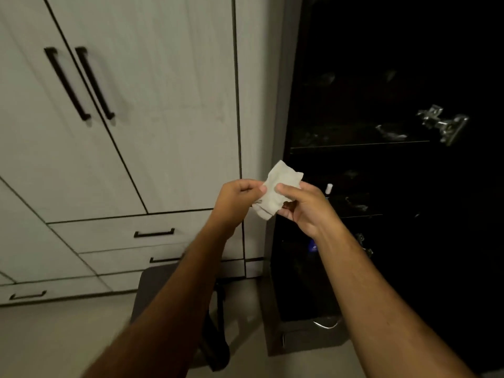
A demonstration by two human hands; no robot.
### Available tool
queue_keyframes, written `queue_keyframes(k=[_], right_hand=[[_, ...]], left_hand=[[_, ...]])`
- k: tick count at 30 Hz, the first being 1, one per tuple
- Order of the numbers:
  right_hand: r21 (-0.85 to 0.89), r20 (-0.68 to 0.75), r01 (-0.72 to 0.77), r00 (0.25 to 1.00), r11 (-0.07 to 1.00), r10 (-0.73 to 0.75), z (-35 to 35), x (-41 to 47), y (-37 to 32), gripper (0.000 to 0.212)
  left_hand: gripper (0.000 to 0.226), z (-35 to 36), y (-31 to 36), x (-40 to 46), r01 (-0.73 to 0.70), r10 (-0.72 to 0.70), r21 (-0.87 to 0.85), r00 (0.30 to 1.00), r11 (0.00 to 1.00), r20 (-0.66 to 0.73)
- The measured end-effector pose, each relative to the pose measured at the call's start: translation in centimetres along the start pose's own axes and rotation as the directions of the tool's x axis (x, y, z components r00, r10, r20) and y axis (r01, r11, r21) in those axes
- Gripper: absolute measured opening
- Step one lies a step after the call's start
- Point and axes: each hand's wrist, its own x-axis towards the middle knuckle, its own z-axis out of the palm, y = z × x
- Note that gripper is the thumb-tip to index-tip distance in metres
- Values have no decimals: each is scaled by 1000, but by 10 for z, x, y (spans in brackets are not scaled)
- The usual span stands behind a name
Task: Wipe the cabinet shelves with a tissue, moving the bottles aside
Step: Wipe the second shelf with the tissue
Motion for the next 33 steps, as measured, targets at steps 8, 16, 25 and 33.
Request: queue_keyframes(k=[8,16,25,33], right_hand=[[-65,-238,59,969,996,-73,-9,-13,-26,24],[-94,-341,166,921,982,-188,-33,-23,-42,19],[21,-357,243,908,970,-220,-98,-11,-81,22],[-296,-486,402,717,866,-499,-179,43,-132,18]], left_hand=[[18,22,24,20,-69,67,27,994,997,85],[16,56,28,33,-164,149,130,982,978,117],[7,115,53,77,-221,211,212,975,952,70],[5,159,82,112,-376,421,392,906,840,-32]])
